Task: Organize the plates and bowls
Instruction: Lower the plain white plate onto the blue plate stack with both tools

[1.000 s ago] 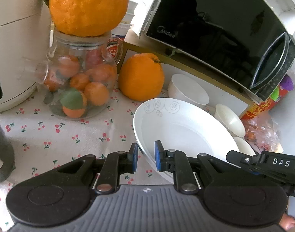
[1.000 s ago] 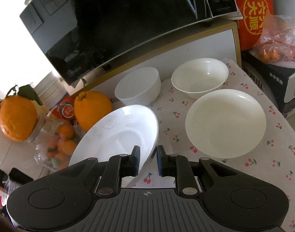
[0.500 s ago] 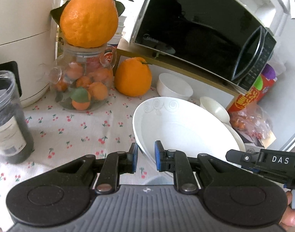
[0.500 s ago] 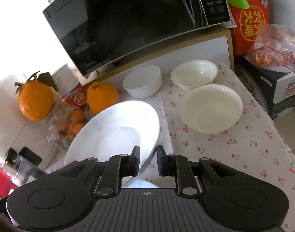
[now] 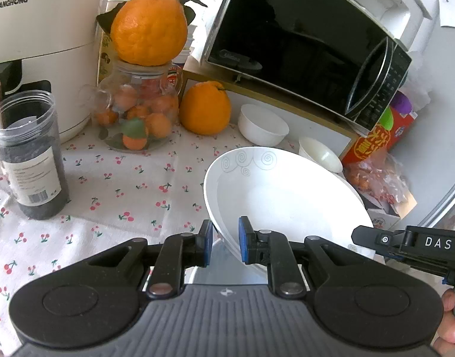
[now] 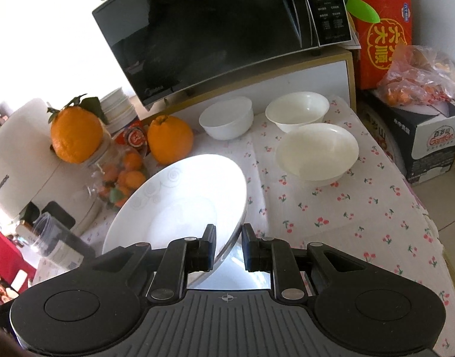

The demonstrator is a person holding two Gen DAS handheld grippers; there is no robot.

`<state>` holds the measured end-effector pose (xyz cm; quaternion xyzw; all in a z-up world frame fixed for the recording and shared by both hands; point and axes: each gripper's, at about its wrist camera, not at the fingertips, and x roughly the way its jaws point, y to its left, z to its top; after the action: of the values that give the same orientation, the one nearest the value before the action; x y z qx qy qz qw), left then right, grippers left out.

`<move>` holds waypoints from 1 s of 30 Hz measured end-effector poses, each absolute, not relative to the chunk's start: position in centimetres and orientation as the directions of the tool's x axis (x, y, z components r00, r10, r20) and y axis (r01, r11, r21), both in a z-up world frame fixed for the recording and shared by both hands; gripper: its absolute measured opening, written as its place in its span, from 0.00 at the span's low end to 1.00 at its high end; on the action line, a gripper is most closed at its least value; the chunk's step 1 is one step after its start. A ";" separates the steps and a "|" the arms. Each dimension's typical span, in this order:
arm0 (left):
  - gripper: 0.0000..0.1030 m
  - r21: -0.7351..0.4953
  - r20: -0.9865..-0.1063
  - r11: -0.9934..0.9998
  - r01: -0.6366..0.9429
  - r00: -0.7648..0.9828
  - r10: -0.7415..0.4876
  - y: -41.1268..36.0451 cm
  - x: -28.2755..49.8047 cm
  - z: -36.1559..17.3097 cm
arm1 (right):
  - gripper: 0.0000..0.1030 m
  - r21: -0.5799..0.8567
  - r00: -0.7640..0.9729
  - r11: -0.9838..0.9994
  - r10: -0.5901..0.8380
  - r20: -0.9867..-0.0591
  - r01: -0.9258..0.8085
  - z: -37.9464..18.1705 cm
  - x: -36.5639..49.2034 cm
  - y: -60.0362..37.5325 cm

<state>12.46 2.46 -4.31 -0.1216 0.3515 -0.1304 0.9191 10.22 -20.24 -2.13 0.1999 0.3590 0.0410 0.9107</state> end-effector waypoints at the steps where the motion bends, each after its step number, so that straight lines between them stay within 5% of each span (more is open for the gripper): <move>1: 0.15 -0.313 -0.614 0.936 0.157 0.719 -0.326 2.6 12.2 -4.3 | 0.18 0.391 0.737 0.918 0.219 -0.639 0.067 -2.1 10.0 -20.2; 30: 0.16 -0.219 -0.684 0.953 0.210 0.663 -0.304 2.2 7.1 -6.3 | 0.18 0.307 0.647 0.950 0.202 -0.736 0.052 -4.5 4.8 -19.1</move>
<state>7.13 2.21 -6.30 -0.0606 0.3855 -0.1412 0.9098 4.79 -19.13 -4.54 0.1519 0.4183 0.0417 0.8945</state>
